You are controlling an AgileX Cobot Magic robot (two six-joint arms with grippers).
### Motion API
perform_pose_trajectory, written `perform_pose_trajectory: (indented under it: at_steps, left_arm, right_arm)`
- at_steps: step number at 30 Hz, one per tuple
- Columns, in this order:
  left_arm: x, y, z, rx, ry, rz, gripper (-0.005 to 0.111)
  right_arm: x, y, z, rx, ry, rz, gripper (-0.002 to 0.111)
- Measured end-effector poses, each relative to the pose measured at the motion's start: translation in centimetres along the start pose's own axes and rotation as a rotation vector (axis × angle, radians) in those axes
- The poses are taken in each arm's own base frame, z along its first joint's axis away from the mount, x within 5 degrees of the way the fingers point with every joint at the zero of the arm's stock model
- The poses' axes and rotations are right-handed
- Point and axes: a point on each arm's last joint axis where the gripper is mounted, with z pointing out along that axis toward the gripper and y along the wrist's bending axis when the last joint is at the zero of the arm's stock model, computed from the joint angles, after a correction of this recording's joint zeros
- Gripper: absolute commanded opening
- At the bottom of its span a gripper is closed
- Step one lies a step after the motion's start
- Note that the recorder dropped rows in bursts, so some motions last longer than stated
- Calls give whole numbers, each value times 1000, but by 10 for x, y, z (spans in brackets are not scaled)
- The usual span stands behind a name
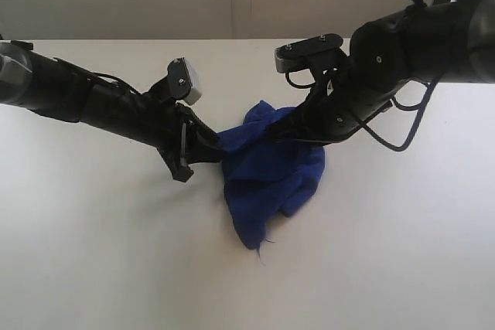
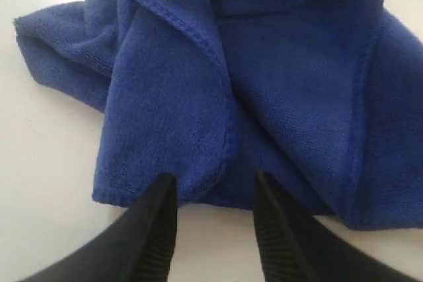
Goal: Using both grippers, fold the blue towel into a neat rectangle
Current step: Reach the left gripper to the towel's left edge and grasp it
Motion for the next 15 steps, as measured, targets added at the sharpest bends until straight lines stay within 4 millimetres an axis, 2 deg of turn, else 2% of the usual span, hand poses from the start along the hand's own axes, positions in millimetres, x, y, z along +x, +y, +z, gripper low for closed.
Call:
perform_pose_trajectory:
  at_steps: [11, 15]
  left_arm:
    - [2, 0, 4, -7, 14, -1, 44]
    - [-5, 1, 11, -42, 30, 29, 44]
  right_arm:
    - [-2, 0, 0, -3, -23, 1, 0]
    - [-2, 0, 0, -3, -23, 1, 0]
